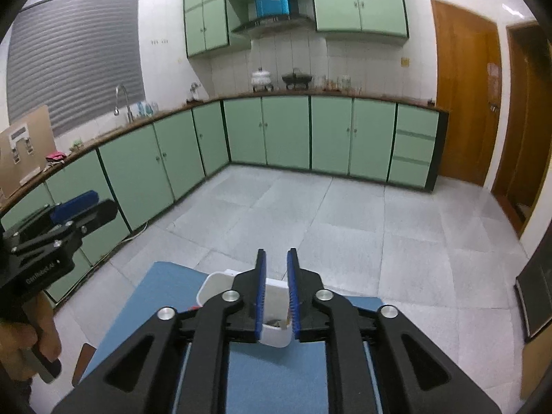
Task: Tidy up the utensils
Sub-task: 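Open both grippers to release the chopsticks in the holder, then move both grippers back over the remaining chopsticks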
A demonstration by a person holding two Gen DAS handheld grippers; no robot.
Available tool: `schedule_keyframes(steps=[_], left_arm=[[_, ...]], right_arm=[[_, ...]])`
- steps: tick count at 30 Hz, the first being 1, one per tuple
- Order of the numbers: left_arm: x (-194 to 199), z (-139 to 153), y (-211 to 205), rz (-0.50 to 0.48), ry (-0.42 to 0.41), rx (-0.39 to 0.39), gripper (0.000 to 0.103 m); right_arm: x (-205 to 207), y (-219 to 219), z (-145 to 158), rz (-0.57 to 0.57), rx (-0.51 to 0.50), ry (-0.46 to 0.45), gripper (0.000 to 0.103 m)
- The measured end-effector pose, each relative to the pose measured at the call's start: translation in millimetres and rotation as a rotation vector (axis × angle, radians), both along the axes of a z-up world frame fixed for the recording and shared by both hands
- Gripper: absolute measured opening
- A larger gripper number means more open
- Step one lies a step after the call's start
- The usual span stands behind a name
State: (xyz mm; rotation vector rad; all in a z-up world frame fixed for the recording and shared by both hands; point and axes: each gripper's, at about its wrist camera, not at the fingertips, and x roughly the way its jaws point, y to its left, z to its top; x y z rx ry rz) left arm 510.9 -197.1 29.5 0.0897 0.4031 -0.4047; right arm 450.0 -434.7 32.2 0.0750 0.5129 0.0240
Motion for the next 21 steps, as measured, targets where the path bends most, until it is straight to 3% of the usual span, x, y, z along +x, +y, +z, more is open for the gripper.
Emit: schedule_keyframes(steps=[3,6,9,15,18,21], left_arm=[[-40.8,-1.4,18.8,-0.004,-0.011,0.003,0.083],[-85.0,-15.4,36.9,-0.013,-0.001,0.017,0.086],[-134.8,-41.6,57.3,-0.011,0.006,0.023,0.088],[-224.3,-121.7,94.7,0.016,0.105,-0.002,0.089],[-263.9,-164.1,104.3,0.027,0.143,0.005,0.089],[-294.3,-206.3,105.6,0.027,0.205,0.011,0.089]], right_arm=[[-54.4,6.6,1.3,-0.023,-0.018,-0.069,0.045],[-115.3,20.7,-13.5,-0.016,-0.059,-0.115,0.051],[-175.1,35.7,-48.3,-0.019,-0.078,-0.126,0.053],[-272.5,57.7,-153.7,-0.086,-0.032,-0.024,0.053],[-302.1,67.8,-206.9,-0.102,0.028,0.084,0.053],[-318.9,76.8,-239.9,-0.113,0.045,0.138,0.05]])
